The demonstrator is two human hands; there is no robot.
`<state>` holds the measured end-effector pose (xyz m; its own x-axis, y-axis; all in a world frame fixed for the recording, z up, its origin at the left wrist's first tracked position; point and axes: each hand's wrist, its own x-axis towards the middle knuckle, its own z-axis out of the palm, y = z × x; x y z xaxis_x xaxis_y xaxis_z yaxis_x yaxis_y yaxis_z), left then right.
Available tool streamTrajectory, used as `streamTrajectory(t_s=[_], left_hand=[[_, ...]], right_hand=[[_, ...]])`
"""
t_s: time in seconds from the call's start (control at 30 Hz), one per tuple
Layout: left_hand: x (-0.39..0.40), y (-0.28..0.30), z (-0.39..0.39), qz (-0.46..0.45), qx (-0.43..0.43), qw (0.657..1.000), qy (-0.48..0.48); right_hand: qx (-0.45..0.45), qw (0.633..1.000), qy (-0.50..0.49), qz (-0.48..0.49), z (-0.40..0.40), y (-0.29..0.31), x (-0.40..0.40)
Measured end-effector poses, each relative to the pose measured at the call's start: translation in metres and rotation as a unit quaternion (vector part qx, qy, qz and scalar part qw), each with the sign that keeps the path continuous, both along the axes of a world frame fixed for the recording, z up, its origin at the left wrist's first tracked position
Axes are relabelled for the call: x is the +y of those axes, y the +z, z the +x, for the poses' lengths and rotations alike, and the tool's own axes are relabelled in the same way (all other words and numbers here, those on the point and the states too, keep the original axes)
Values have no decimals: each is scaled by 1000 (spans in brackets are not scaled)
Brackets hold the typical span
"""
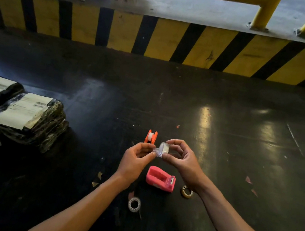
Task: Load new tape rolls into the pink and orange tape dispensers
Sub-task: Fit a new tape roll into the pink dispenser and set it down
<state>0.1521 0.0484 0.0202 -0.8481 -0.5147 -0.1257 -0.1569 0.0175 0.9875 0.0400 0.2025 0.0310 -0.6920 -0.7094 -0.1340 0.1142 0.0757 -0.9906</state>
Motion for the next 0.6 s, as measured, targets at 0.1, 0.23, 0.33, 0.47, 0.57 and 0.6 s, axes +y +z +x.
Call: streamTrajectory(t_s=[0.1, 0.23, 0.33, 0.47, 0.57, 0.6], left_hand=[[-1, 10, -4, -8, 24, 1000, -8], [-3, 18, -7, -36, 44, 998, -10], [-2, 20, -9, -95, 43, 994, -11], [-4, 22, -12, -184, 18, 982, -41], [-5, 25, -13, -199, 2, 978, -59], [-6, 25, -13, -194, 2, 979, -62]], right_hand=[[-4, 1000, 14, -26, 0, 8, -2], [-5, 999, 13, -52, 2, 12, -5], [0, 998, 6, -63, 1, 14, -5], [8, 998, 14, -61, 2, 19, -1], [2, 998, 27, -55, 2, 18, 1], [-3, 998, 27, -56, 1, 17, 2]])
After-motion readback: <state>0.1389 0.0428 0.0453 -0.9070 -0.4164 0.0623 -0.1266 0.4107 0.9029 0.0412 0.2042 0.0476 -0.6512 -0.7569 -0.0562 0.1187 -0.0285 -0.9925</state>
